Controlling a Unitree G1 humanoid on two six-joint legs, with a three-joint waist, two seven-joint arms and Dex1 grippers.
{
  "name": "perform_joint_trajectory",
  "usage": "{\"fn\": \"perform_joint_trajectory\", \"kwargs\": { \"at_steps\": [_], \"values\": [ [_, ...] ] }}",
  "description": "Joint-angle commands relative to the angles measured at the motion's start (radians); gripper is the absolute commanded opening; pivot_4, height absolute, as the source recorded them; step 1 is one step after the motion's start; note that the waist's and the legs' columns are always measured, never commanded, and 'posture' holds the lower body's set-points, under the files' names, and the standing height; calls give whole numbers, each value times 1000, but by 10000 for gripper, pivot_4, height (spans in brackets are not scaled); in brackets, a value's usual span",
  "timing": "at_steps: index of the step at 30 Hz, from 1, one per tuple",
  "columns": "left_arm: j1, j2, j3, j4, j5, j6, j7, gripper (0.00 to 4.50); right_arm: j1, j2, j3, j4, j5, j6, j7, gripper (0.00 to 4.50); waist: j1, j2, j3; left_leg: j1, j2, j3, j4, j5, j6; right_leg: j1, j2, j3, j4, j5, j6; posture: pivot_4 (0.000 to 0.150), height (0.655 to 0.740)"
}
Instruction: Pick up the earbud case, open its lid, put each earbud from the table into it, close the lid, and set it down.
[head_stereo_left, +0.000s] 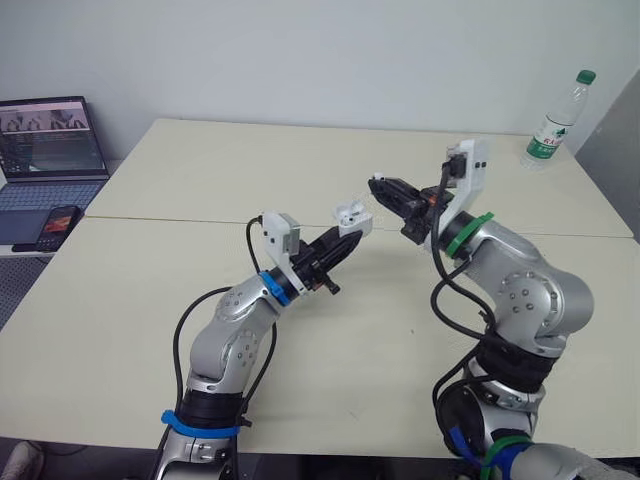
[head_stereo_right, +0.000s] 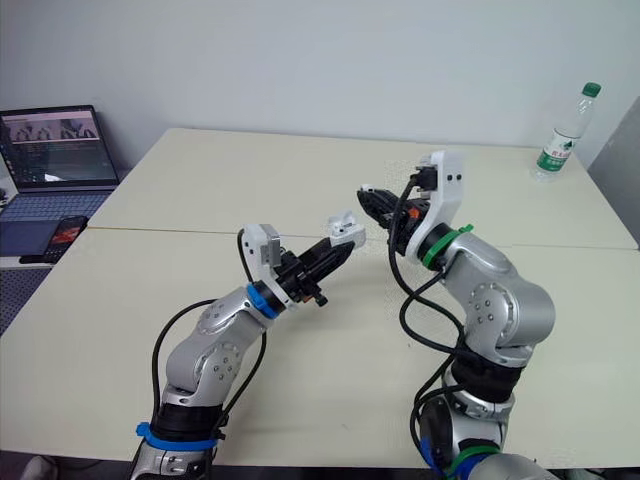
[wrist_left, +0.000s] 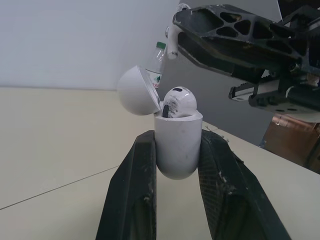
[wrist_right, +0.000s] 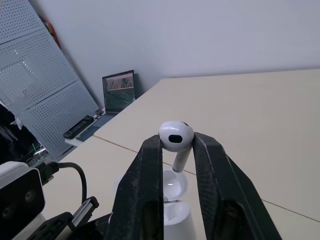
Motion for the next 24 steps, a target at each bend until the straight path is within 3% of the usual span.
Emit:
{"fn": "perform_joint_trajectory", "kwargs": {
  "at_steps": [1,8,24],
  "values": [
    [-19,-3,7,-52,-24,2,6,7720,49,-57,121,-65,13,-136,1,7915,0,0,0,0,0,0,0,0,0,0,0,0,0,0,0,1500,7389],
    [-33,10,16,-39,-26,3,-3,7720,146,-224,282,-33,-24,-334,12,7915,0,0,0,0,0,0,0,0,0,0,1,0,-1,0,0,1500,7389],
    [-34,23,7,-31,-17,0,-12,7720,159,-345,347,45,-32,-447,-49,7915,0,0,0,0,1,0,0,0,0,0,3,2,-1,0,0,1500,7389]
  ]
}}
